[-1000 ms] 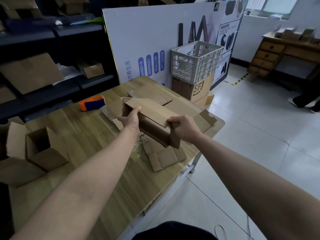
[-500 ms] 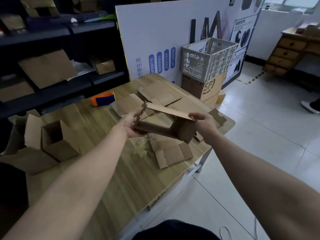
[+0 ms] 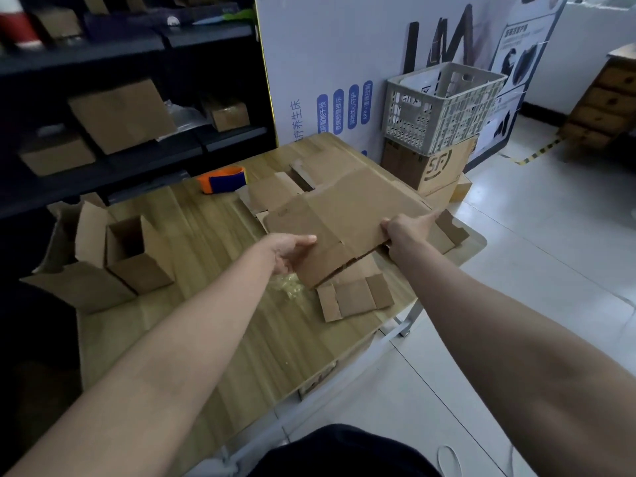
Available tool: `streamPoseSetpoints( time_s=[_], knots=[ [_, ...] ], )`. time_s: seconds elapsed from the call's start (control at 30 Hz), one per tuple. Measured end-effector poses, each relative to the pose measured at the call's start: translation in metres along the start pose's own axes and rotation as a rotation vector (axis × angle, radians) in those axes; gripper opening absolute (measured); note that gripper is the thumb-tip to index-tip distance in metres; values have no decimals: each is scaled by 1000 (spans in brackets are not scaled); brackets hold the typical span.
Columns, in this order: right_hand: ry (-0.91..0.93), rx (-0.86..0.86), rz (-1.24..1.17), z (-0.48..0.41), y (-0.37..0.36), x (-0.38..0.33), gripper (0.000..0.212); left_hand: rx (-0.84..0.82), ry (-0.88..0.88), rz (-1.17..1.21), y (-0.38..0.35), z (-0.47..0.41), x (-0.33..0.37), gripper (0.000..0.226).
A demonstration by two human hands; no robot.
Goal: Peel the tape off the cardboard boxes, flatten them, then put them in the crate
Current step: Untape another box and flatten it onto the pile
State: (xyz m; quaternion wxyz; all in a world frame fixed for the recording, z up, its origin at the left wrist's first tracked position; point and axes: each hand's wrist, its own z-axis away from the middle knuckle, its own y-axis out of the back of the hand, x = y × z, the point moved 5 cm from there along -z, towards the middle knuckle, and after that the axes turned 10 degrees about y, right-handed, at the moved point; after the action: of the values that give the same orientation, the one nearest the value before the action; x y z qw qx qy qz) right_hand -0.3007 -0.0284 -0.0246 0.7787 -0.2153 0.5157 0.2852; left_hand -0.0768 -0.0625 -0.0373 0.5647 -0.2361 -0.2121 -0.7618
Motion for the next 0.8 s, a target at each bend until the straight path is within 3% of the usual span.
streamPoseSetpoints(
  time_s=[0.07,0.13,0.2,0.27,0.33,0.47,0.57,0.8],
  knots=[
    [78,-171,54,1,-9,1,47,278,-64,-103,32,-9,-5,103],
    [171,-325,168,3,-20,6,73,405,-140,-145,59,-11,-11,131],
    [207,-425,271,16,-34,12,86,282,-113,-116,70,-18,-22,123],
    [215,-486,313,27,-48,22,82,145,-57,-25,74,-19,-36,93],
    [216,-514,325,33,-58,34,76,197,-63,57,82,-20,-47,69],
    [112,-598,577,37,-65,59,49,360,-117,235,94,-22,-50,63],
    [76,-575,667,30,-62,65,46,384,-115,306,90,-24,-45,62],
    [220,-474,750,-11,-23,40,33,214,51,49,23,-42,-35,49]
  ],
)
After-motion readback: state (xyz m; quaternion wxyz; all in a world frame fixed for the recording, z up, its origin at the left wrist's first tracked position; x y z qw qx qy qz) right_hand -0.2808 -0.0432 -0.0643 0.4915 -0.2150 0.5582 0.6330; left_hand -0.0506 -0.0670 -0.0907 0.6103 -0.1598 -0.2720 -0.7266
